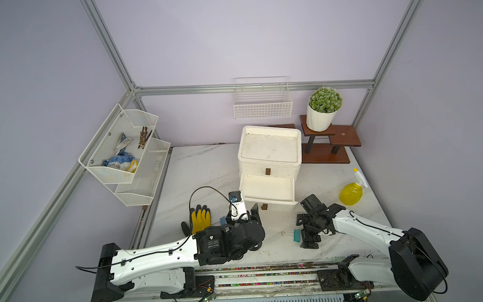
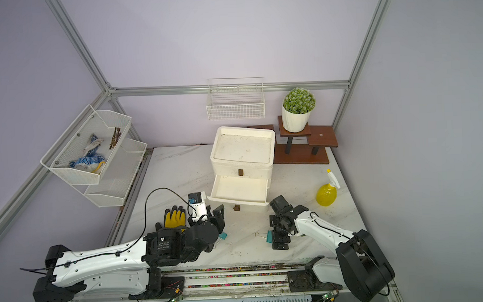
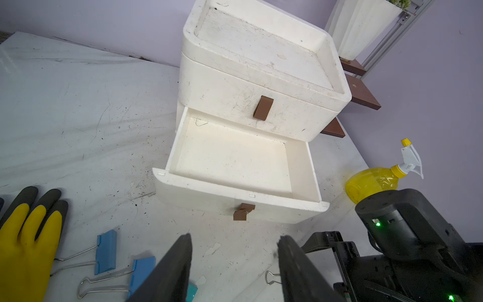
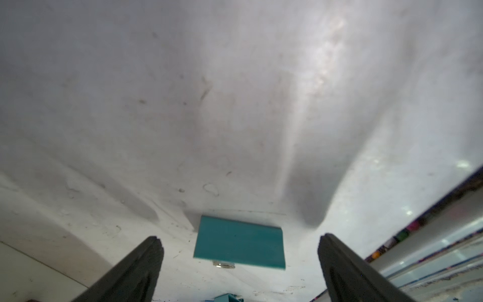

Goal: Put the binder clips in the drawer according to color
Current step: Pick up the binder clip at the center of the board.

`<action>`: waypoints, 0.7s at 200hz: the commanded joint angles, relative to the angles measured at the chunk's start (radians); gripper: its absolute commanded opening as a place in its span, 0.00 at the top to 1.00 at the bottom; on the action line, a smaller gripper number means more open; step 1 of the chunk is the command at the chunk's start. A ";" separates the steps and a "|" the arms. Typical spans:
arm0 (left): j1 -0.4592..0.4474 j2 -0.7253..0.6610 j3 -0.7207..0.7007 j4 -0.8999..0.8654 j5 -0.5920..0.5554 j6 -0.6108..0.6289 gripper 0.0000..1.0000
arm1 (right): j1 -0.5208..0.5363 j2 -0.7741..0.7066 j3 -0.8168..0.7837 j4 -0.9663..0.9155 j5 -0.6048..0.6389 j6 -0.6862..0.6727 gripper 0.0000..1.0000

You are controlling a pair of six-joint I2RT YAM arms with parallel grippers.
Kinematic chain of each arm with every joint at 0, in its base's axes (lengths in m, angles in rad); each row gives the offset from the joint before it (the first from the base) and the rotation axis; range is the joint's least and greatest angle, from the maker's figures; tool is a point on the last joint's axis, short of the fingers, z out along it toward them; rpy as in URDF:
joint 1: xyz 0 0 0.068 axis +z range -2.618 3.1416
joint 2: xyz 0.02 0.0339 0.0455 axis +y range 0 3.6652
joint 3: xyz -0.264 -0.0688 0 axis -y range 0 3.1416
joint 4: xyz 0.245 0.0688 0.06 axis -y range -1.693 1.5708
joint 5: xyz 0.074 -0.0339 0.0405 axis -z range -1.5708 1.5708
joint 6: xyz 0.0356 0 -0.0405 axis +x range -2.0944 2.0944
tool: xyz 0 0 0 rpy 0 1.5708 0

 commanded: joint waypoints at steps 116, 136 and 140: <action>-0.005 -0.057 -0.022 -0.102 -0.087 -0.038 0.41 | 0.033 -0.025 -0.086 0.112 0.070 0.148 0.53; -0.004 -0.095 -0.044 -0.107 -0.092 -0.035 0.40 | 0.032 -0.046 -0.103 0.119 0.083 0.155 0.54; -0.005 -0.100 -0.046 -0.111 -0.095 -0.036 0.41 | 0.032 -0.046 -0.102 0.119 0.083 0.155 0.56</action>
